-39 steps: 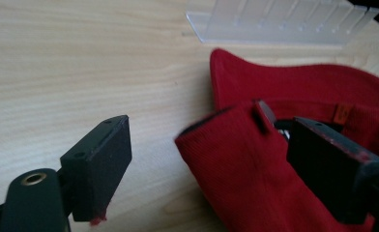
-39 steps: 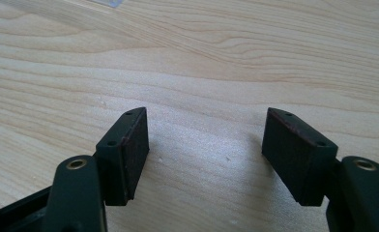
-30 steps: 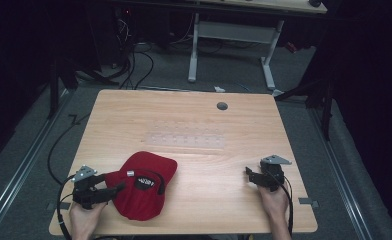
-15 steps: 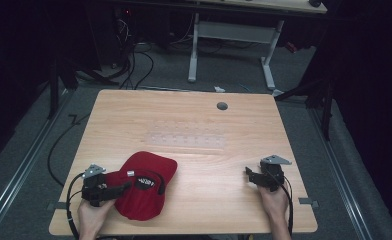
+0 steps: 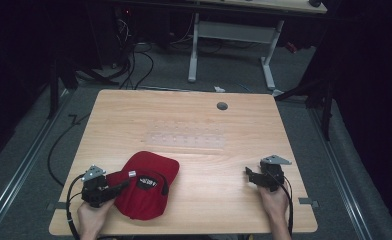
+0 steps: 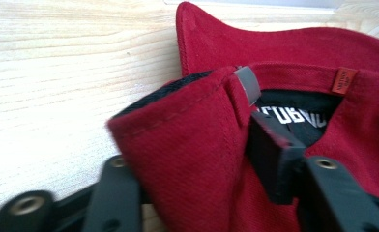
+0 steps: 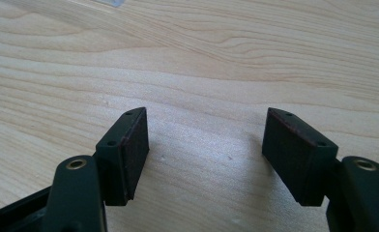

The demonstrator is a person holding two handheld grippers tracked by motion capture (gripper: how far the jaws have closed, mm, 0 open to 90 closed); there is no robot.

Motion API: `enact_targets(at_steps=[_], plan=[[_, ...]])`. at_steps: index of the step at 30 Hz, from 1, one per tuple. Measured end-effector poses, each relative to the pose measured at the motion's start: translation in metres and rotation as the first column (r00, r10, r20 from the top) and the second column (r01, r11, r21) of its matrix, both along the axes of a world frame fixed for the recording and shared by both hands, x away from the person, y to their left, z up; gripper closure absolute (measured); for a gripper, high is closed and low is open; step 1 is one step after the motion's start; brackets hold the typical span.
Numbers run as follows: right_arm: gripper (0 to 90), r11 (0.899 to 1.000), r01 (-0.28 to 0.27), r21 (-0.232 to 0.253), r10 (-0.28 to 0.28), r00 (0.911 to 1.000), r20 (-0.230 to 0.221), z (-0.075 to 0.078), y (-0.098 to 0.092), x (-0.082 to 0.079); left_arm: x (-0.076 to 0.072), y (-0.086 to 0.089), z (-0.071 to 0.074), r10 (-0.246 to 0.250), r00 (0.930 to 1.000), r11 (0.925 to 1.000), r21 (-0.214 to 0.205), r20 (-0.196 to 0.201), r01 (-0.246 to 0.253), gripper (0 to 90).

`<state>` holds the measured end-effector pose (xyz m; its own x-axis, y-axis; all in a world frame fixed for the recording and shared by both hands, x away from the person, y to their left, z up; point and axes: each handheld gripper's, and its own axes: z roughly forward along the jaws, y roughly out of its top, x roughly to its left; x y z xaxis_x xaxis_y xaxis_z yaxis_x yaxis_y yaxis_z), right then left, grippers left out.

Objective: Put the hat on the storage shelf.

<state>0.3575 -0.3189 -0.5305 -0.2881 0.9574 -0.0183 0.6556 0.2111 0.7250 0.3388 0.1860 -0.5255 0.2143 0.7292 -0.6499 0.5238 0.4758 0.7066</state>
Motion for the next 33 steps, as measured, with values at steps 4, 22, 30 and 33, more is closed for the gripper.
enact_targets(at_steps=[4,22,30,33], plan=[[33.6,1.000,0.000,0.000,0.000,1.0000,0.000,0.000,0.000,0.000,-0.001,-0.001,0.002,-0.030,0.9995,0.9992,-0.025,-0.003,0.030,70.8],[33.6,1.000,0.003,0.000,-0.003,1.0000,0.000,0.000,0.000,0.000,-0.004,-0.014,0.029,-0.126,0.9909,0.9902,-0.056,0.049,0.128,83.8],[33.6,1.000,0.001,-0.002,-0.001,1.0000,0.000,0.000,0.001,0.000,-0.005,-0.020,0.044,-0.168,0.9832,0.9825,-0.068,0.071,0.173,84.0],[33.6,1.000,0.001,-0.002,-0.001,1.0000,0.000,0.000,0.001,0.000,-0.006,-0.021,0.055,-0.182,0.9795,0.9786,-0.082,0.087,0.189,84.1]])
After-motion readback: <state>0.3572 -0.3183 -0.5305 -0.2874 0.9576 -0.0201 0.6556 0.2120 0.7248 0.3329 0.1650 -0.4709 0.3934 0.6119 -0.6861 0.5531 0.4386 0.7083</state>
